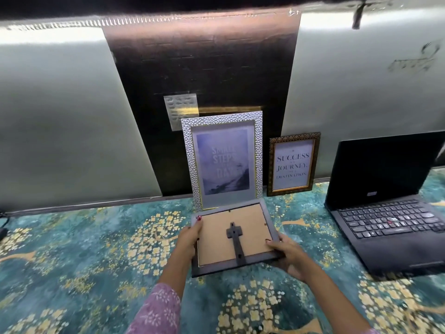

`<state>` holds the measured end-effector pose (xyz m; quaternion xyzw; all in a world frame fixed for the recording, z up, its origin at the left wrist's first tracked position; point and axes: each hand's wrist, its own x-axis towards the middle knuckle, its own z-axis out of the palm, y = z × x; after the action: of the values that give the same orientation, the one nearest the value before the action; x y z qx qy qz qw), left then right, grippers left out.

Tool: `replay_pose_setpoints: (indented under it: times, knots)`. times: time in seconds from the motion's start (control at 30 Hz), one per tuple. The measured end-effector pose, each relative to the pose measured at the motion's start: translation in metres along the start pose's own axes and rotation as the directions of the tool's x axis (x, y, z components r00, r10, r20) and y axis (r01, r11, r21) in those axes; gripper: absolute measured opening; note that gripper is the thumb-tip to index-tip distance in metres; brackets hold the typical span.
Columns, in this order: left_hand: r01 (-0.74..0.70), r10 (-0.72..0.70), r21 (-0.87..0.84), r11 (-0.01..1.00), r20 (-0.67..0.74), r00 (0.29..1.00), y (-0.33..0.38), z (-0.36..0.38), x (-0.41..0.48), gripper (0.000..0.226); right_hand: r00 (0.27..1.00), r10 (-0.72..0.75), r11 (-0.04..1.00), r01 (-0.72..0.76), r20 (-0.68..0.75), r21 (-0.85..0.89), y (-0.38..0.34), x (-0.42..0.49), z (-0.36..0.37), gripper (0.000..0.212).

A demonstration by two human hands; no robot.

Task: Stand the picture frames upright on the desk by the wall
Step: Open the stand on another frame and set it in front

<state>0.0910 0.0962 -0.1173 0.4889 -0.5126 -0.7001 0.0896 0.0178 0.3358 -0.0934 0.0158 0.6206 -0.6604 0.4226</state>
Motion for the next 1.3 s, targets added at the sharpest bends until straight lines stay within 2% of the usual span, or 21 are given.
replay_pose_setpoints:
  times: [0.03,0.07,0.1,0.17,0.2,0.23,0.27,0.3,0.33,0.4,0.5,0.63,0.7,0.8,0.93,1.0,1.07,1.13,1.2,1.3]
  knots:
    - [-0.027,0.027,-0.002,1.0,-0.022,0.999,-0.001,0.006,0.001,0.038,0.999,-0.046,0.999,0.046,-0.012,-0.023,-0.011,-0.003,0.002,0.018]
    - [-0.05,0.055,0.076,0.996,-0.07,0.996,-0.004,0.013,0.001,0.041,0.996,-0.082,0.993,0.079,-0.037,-0.083,-0.021,-0.004,0.003,0.021]
    - [-0.075,0.104,0.227,0.971,-0.118,0.987,-0.006,0.019,-0.003,0.052,0.992,-0.106,0.986,0.095,-0.071,-0.136,-0.029,-0.005,0.005,0.021]
    - [-0.209,0.311,0.532,0.821,-0.11,0.944,-0.012,0.03,-0.015,0.073,0.98,-0.149,0.965,0.114,-0.135,-0.238,-0.041,-0.004,0.006,0.017]
    - [-0.331,0.395,0.572,0.75,0.013,0.918,-0.012,0.037,-0.024,0.075,0.971,-0.175,0.95,0.122,-0.164,-0.288,-0.045,-0.002,0.006,0.014]
    - [-0.434,0.404,0.523,0.733,0.177,0.897,-0.011,0.044,-0.032,0.071,0.962,-0.201,0.932,0.129,-0.187,-0.338,-0.05,-0.002,0.006,0.011]
    - [-0.468,0.344,0.459,0.755,0.33,0.879,-0.009,0.052,-0.041,0.063,0.951,-0.235,0.911,0.143,-0.203,-0.387,-0.053,-0.001,0.007,0.009]
    - [-0.442,0.237,0.437,0.783,0.446,0.863,-0.008,0.061,-0.051,0.057,0.941,-0.267,0.888,0.155,-0.21,-0.432,-0.056,-0.002,0.008,0.009]
    - [-0.409,0.149,0.451,0.793,0.507,0.849,-0.008,0.067,-0.057,0.054,0.932,-0.294,0.867,0.168,-0.211,-0.469,-0.059,-0.002,0.01,0.011]
    - [-0.343,0.049,0.519,0.783,0.499,0.865,-0.013,0.08,-0.062,0.047,0.921,-0.334,0.827,0.184,-0.2,-0.532,-0.064,-0.005,0.013,0.015]
    - [-0.275,0.025,0.522,0.807,0.436,0.9,-0.019,0.091,-0.064,0.029,0.889,-0.414,0.733,0.199,-0.194,-0.651,-0.07,-0.014,0.014,0.012]
    - [-0.264,-0.007,0.463,0.846,0.506,0.863,-0.019,0.101,-0.065,0.023,0.851,-0.505,0.604,0.232,-0.141,-0.763,-0.079,-0.029,0.014,0.028]
    - [-0.259,-0.018,0.452,0.854,0.522,0.853,-0.017,0.108,-0.068,0.018,0.83,-0.544,0.553,0.245,-0.122,-0.796,-0.081,-0.037,0.017,0.027]
    - [-0.253,-0.035,0.431,0.866,0.557,0.83,-0.013,0.111,-0.076,0.015,0.805,-0.581,0.574,0.302,-0.119,-0.761,-0.084,-0.046,0.021,0.031]
    - [-0.237,-0.056,0.353,0.905,0.652,0.756,-0.019,0.108,-0.081,0.025,0.888,-0.46,0.758,0.377,-0.025,-0.532,-0.09,-0.046,0.02,0.043]
    - [-0.217,-0.049,0.297,0.93,0.684,0.728,-0.022,0.106,-0.079,0.022,0.887,-0.461,0.723,0.392,0.026,-0.569,-0.088,-0.036,0.011,0.042]
    - [-0.197,-0.053,0.273,0.942,0.7,0.713,-0.019,0.102,-0.078,0.014,0.876,-0.478,0.586,0.377,0.07,-0.718,-0.082,-0.023,-0.005,0.046]
    - [-0.2,-0.084,0.308,0.93,0.71,0.699,-0.015,0.096,-0.076,0.014,0.893,-0.438,0.523,0.348,0.105,-0.778,-0.077,-0.015,-0.023,0.058]
    - [-0.239,-0.119,0.382,0.893,0.712,0.692,-0.011,0.091,-0.075,0.022,0.921,-0.371,0.584,0.334,0.123,-0.74,-0.073,-0.01,-0.037,0.073]
    - [-0.296,-0.148,0.506,0.81,0.665,0.732,-0.007,0.088,-0.068,0.033,0.936,-0.314,0.664,0.335,0.157,-0.668,-0.07,-0.005,-0.048,0.086]
